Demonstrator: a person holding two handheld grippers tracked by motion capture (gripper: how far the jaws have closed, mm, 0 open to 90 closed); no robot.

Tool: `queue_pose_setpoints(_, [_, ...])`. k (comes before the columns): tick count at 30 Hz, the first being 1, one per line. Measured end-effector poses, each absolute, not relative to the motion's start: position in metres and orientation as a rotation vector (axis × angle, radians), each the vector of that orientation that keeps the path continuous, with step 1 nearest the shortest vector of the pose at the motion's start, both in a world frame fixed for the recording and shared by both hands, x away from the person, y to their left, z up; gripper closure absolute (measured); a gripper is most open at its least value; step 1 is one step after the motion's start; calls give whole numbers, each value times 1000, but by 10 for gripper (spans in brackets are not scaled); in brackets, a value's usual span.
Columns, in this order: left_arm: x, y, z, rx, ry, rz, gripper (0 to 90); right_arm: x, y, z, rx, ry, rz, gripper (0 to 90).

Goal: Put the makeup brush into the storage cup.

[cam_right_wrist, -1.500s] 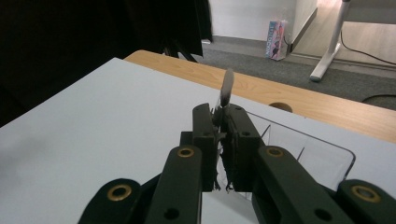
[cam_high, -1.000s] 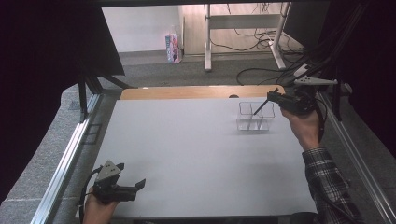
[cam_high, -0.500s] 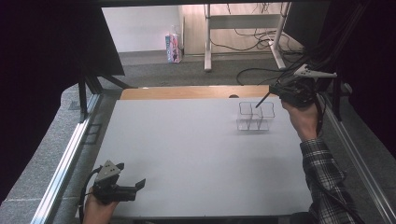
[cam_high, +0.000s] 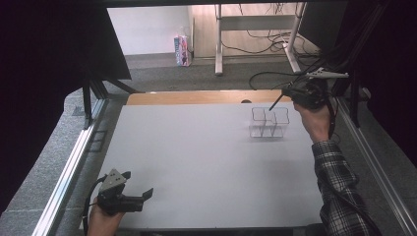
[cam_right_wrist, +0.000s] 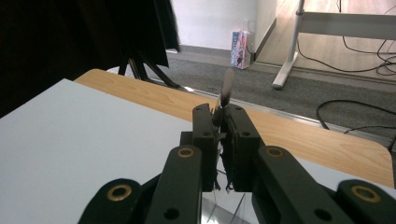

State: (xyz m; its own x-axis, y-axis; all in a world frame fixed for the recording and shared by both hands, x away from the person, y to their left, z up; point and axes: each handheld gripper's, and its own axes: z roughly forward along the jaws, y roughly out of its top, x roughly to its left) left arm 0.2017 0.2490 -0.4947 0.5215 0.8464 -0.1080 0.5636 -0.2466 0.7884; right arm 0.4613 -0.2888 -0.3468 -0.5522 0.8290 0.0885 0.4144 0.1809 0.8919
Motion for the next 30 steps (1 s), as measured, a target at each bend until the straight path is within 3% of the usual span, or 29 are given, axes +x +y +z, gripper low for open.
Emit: queue_pose_setpoints(30, [202, 248, -495, 1959, 1153, 436, 1, 471, -282, -389, 1204, 2092, 1257, 836])
